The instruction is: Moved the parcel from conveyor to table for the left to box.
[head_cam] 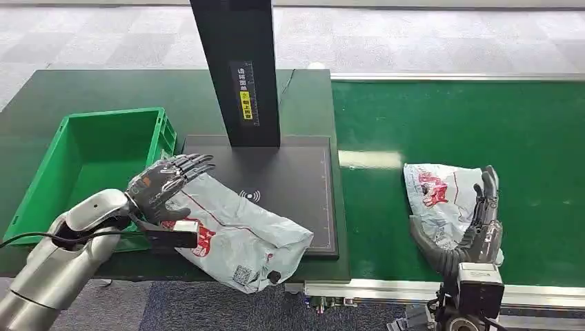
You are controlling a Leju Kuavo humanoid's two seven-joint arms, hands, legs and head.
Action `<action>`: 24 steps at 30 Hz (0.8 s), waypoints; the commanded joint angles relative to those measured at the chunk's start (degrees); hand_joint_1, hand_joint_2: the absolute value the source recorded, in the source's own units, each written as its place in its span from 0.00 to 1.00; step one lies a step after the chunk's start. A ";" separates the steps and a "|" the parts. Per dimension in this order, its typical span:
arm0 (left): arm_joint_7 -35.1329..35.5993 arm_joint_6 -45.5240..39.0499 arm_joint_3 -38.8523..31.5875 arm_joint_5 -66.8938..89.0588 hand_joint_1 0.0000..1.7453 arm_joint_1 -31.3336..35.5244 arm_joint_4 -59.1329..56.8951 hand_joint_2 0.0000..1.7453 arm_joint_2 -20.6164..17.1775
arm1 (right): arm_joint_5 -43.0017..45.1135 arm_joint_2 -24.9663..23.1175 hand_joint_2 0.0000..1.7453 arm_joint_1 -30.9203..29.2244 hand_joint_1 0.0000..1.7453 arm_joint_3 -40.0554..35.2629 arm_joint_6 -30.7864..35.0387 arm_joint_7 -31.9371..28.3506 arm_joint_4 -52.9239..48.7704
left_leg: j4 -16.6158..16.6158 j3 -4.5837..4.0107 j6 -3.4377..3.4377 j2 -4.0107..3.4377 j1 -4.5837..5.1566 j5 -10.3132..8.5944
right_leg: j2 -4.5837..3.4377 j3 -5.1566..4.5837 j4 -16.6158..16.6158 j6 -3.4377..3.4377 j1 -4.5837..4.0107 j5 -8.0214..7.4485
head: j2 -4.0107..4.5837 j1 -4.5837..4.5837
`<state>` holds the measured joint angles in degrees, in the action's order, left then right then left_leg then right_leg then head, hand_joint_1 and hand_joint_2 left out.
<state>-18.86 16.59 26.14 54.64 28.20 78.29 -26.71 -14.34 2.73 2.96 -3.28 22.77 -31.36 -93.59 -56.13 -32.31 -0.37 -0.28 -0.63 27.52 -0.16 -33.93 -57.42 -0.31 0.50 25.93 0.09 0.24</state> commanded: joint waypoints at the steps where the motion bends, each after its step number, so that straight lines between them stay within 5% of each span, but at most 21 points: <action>1: 0.93 2.22 4.45 2.50 0.00 0.49 -1.42 1.00 -2.36 | -1.03 -1.97 1.00 -1.40 0.00 1.26 -1.14 1.02 0.41 | 0.04 0.08 0.01 0.03 -0.01 0.00 | 0.03 0.10 0.06 0.01 -0.02 0.01 | 0.00 0.00; 13: -4.96 6.80 17.46 0.38 0.00 2.67 -11.99 1.00 1.25 | -1.29 -1.46 1.00 -2.90 0.00 -0.52 -1.34 1.65 1.99 | 0.16 0.21 0.02 0.13 0.04 -0.05 | 0.13 0.26 0.16 0.00 0.03 0.00 | 0.00 0.02; 24: 0.63 0.94 23.10 2.93 0.00 2.87 -19.68 1.00 6.34 | -1.65 -1.64 1.00 -1.48 0.00 -0.68 -1.27 2.01 0.90 | 0.23 0.37 0.04 0.31 0.11 -0.07 | 0.26 0.49 0.20 -0.03 0.11 0.00 | 0.00 0.00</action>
<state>-22.29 21.83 41.92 55.30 31.34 69.66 -25.79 -15.98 1.49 1.35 -3.21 21.27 -29.64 -93.92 -56.13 -32.16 -0.36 0.01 -0.57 27.53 0.07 -33.64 -57.40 -0.36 0.57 25.97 0.09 0.24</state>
